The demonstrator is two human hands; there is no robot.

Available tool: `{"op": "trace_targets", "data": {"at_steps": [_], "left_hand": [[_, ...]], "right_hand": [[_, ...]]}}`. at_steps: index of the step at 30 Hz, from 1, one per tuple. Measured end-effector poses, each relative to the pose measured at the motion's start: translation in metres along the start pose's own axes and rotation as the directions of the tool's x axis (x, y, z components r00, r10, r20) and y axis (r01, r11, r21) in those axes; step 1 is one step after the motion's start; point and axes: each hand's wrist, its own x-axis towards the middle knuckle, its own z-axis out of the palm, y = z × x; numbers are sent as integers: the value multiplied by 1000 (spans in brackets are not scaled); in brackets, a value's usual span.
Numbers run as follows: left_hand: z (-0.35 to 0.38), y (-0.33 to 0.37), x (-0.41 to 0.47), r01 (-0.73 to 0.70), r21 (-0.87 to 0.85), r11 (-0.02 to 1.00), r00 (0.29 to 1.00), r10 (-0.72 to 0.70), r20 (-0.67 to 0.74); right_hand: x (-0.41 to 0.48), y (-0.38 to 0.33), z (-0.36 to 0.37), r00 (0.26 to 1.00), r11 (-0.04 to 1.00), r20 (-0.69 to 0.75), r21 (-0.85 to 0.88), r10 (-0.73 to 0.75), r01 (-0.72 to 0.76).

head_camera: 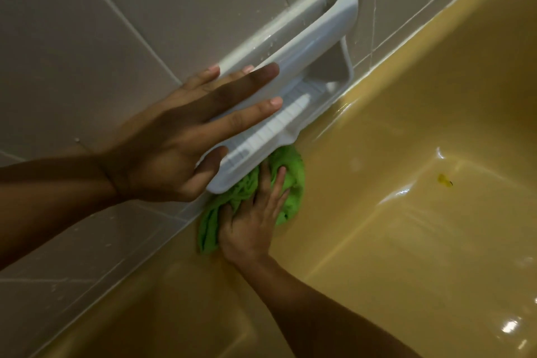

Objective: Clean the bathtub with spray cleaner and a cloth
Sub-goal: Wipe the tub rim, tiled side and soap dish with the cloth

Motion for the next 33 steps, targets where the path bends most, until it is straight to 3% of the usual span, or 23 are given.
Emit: {"op": "trace_targets", "data": {"at_steps": [3, 8, 15, 21, 27, 33], "left_hand": [[-5, -7, 1, -51, 51, 997, 999, 51, -4], [-1, -7, -4, -75, 91, 993, 997, 78, -20], [1, -8, -7, -98, 110, 989, 994, 103, -42], [-1, -9, -8, -119, 119, 986, 992, 124, -33], [1, -9, -8, -119, 127, 985, 990, 126, -55], [3, -10, -9, -120, 158, 980, 990, 130, -51]], "right_hand": [[-20, 0, -1, 983, 995, 160, -48, -84, 93], [-8, 6, -24, 958, 994, 276, -55, -76, 94], [29, 15, -43, 977, 997, 211, -75, 24, -9], [28, 23, -51, 978, 990, 209, 143, -28, -2], [0, 12, -41, 991, 971, 130, 238, 6, -38], [-18, 3, -20, 990, 977, 131, 202, 43, -69]]}}
